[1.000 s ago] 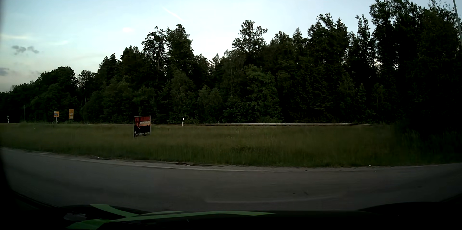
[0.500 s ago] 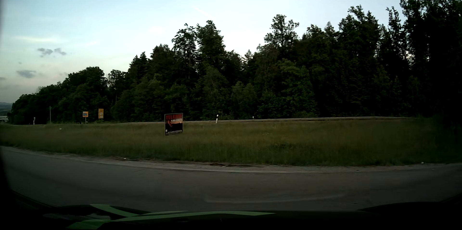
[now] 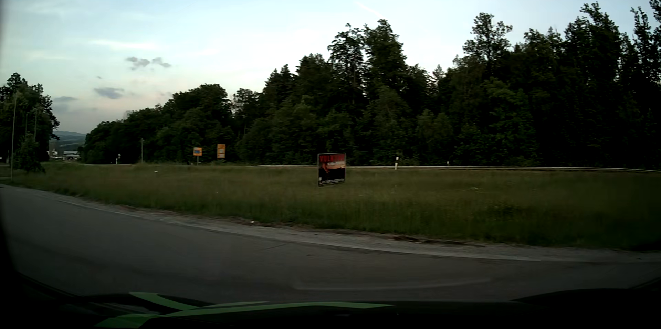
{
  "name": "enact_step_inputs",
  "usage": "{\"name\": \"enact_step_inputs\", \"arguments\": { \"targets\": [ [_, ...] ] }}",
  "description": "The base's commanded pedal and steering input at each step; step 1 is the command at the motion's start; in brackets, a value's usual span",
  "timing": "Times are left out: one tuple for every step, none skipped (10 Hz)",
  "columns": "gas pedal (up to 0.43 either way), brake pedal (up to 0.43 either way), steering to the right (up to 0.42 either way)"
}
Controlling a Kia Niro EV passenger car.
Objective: Follow the waypoints while adhering to traffic rules and regulations
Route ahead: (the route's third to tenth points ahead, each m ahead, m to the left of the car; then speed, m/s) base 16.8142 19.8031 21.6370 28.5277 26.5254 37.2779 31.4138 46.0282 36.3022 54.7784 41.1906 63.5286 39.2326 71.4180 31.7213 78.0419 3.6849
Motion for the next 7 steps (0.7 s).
{"name": "enact_step_inputs", "arguments": {
  "targets": [
    [0.138,0.0,-0.555],
    [0.138,0.0,-0.554],
    [0.138,0.0,-0.55],
    [0.138,0.0,-0.539],
    [0.138,0.0,-0.526],
    [0.138,0.0,-0.509],
    [0.138,0.0,-0.487]
  ]
}}
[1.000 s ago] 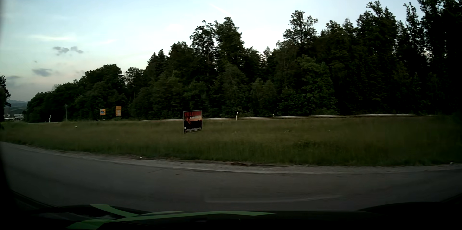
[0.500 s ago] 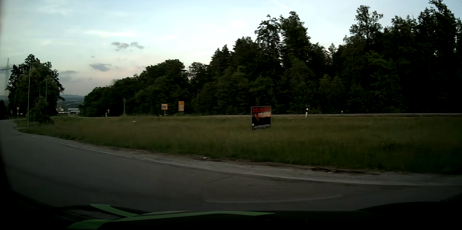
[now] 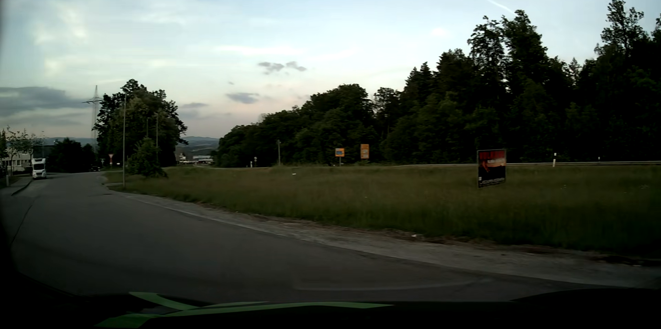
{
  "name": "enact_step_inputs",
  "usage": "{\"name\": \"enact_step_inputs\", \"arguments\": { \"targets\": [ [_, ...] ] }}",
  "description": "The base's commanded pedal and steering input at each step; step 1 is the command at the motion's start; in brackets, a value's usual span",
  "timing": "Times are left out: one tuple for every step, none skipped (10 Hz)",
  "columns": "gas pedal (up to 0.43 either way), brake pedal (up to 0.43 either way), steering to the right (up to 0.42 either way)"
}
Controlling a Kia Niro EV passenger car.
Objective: Follow the waypoints while adhering to traffic rules and regulations
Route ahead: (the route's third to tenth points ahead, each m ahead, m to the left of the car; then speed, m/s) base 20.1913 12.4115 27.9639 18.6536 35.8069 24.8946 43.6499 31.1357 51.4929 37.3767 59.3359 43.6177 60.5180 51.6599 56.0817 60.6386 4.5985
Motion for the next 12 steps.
{"name": "enact_step_inputs", "arguments": {
  "targets": [
    [0.138,0.0,-0.467],
    [0.138,0.0,-0.441],
    [0.138,0.0,-0.421],
    [0.138,0.0,-0.402],
    [0.138,0.0,-0.384],
    [0.138,0.0,-0.364],
    [0.138,0.0,-0.342],
    [0.138,0.0,-0.319],
    [0.138,0.0,-0.298],
    [0.138,0.0,-0.275],
    [0.138,0.0,-0.249],
    [0.138,0.0,-0.218]
  ]
}}
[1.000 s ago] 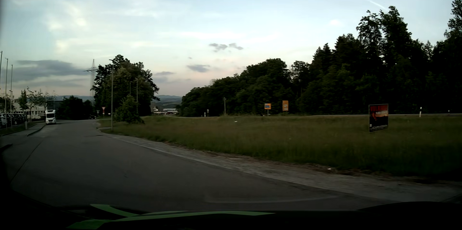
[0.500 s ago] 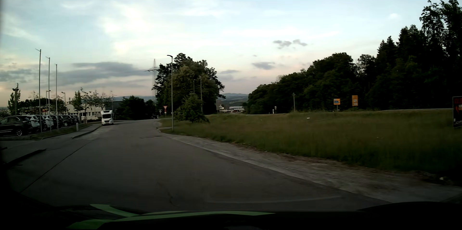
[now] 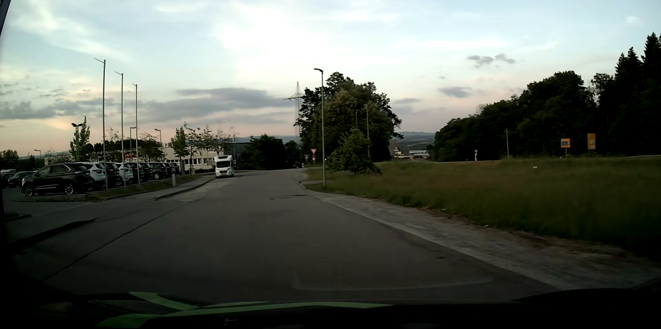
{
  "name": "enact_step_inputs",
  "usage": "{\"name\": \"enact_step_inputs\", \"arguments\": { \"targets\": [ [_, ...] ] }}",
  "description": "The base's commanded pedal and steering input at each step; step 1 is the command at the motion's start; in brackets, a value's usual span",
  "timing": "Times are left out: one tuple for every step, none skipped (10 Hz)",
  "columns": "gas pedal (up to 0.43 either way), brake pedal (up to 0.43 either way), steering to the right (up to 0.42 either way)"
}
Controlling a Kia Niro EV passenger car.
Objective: Follow the waypoints while adhering to traffic rules and regulations
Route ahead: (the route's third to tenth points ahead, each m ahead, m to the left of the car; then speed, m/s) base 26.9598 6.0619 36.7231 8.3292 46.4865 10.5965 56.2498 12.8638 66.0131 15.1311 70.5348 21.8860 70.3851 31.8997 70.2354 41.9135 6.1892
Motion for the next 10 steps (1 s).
{"name": "enact_step_inputs", "arguments": {
  "targets": [
    [0.138,0.0,-0.189],
    [0.138,0.0,-0.167],
    [0.138,0.0,-0.14],
    [0.138,0.0,-0.113],
    [0.138,0.0,-0.095],
    [0.138,0.0,-0.075],
    [0.087,0.0,-0.066],
    [0.067,0.0,-0.056],
    [0.067,0.0,-0.054],
    [0.067,0.0,-0.053]
  ]
}}
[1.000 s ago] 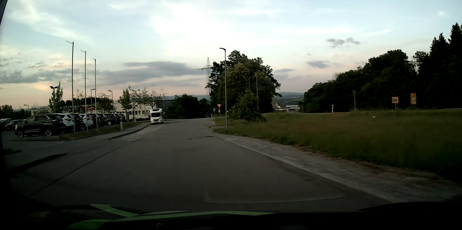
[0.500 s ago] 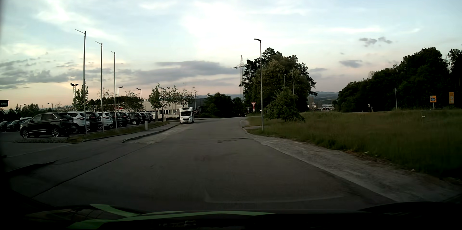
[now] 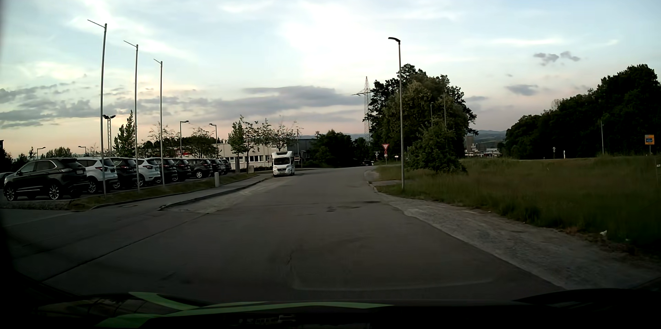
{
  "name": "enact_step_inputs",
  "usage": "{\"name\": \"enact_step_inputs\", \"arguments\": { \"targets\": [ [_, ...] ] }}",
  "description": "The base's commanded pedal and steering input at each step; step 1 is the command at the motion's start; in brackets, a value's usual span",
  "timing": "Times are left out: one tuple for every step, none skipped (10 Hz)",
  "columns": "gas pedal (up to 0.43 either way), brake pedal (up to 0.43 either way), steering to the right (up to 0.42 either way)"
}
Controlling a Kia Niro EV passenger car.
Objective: Follow the waypoints while adhering to traffic rules and regulations
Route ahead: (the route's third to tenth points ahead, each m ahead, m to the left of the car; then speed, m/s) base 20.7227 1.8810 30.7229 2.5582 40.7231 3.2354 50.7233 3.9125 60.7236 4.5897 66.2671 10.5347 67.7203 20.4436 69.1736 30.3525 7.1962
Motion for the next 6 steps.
{"name": "enact_step_inputs", "arguments": {
  "targets": [
    [0.047,0.0,-0.053],
    [0.028,0.0,-0.052],
    [0.028,0.0,-0.051],
    [0.028,0.0,-0.048],
    [0.028,0.0,-0.043],
    [0.028,0.0,-0.036]
  ]
}}
